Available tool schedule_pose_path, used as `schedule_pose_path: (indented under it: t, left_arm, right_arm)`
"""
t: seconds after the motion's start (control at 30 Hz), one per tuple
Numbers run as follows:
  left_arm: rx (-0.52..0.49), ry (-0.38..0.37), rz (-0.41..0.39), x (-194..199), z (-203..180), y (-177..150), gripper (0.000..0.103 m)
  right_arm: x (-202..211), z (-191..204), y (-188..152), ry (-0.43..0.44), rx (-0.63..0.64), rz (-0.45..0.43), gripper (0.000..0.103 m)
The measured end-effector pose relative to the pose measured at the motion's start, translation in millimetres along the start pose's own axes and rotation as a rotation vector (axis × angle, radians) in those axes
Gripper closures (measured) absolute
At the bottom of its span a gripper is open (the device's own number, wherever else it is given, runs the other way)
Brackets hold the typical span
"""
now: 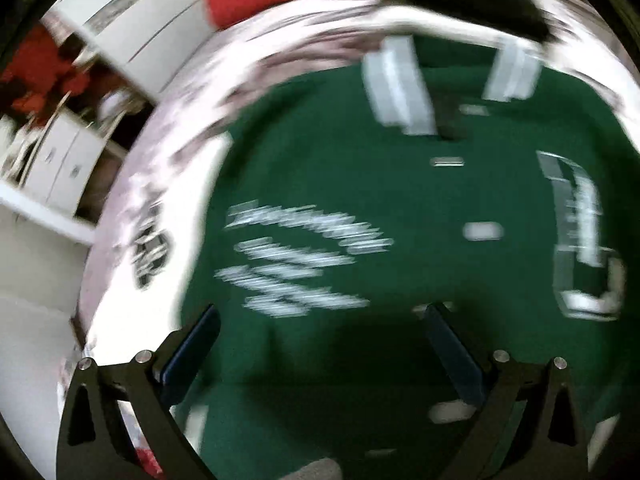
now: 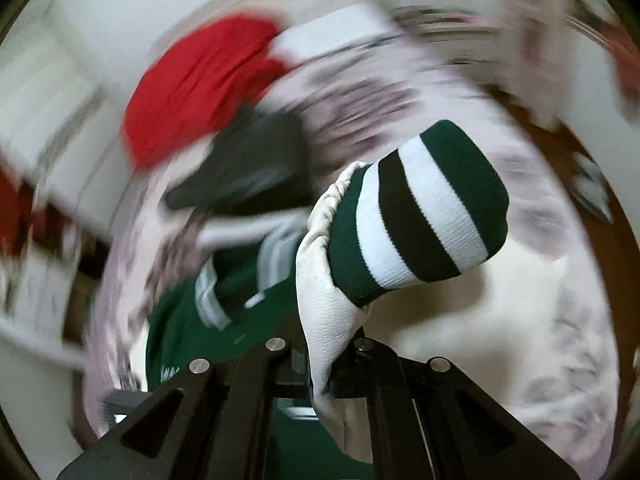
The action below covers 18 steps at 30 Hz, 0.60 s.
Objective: Fold large clothes
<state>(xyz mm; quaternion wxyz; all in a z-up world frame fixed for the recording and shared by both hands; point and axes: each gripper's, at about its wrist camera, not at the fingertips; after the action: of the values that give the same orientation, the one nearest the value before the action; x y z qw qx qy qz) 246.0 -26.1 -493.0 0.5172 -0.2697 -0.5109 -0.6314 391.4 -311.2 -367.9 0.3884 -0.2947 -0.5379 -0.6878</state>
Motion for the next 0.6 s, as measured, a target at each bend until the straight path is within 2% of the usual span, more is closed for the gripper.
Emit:
schedule_pose_path:
  t: [0.1, 0.2, 0.27, 0.33, 0.4, 0.43, 0.5, 0.6]
  left_arm:
    - [0.069, 0.060, 0.024, -22.1, 69.6, -6.5, 0.000]
    - [0.116, 0.091, 0.055, -47.8, 125.4, -14.2, 0.000]
    - [0.131, 0.087, 0.059, -56.1, 137.0, -17.3, 0.000]
    - [0.151, 0.068, 0.047, -60.4, 146.4, -20.2, 0.000]
    - [0.163, 0.035, 0.044, -59.9, 152.5, -20.0, 0.000]
    - [0.169, 0.015, 0.050, -56.4, 152.4, -20.6, 0.000]
    - [0.202, -0.019, 0.054, -45.7, 156.4, -23.2, 0.000]
    - [0.256, -0.047, 0.077, -29.9, 169.2, -34.5, 0.000]
  right_arm:
    - [-84.8, 110.8, -24.3, 0.001, 0.232, 0.106, 0.098]
    - [-161.1, 198.5, -81.3, -0.003, 0.439, 0.218, 0.098]
    - [-191.6, 227.3, -114.7, -0.034, 0.548, 0.257, 0.098]
    - [-207.3, 239.0, -141.6, -0.073, 0.595, 0.262, 0.098]
    - [-210.2, 236.2, -143.6, -0.066, 0.558, 0.289, 0.088]
    - [-202.6, 230.5, -137.7, -0.012, 0.500, 0.314, 0.084]
    - [-180.3, 206.8, -124.5, 0.122, 0.331, 0.382, 0.049]
    - [-122.9, 151.0, -113.9, 0.180, 0.093, 0.374, 0.046]
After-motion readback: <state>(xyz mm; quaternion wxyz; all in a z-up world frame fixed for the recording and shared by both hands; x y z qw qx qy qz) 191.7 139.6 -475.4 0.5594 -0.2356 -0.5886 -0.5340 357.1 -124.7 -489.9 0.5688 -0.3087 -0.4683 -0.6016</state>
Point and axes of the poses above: each gripper's, at about its wrist camera, not at the fingertips, and x roughly against the way its jaws point, z to its left, y to its top, and after that the axes turned 2 degrees about -z, right-handed
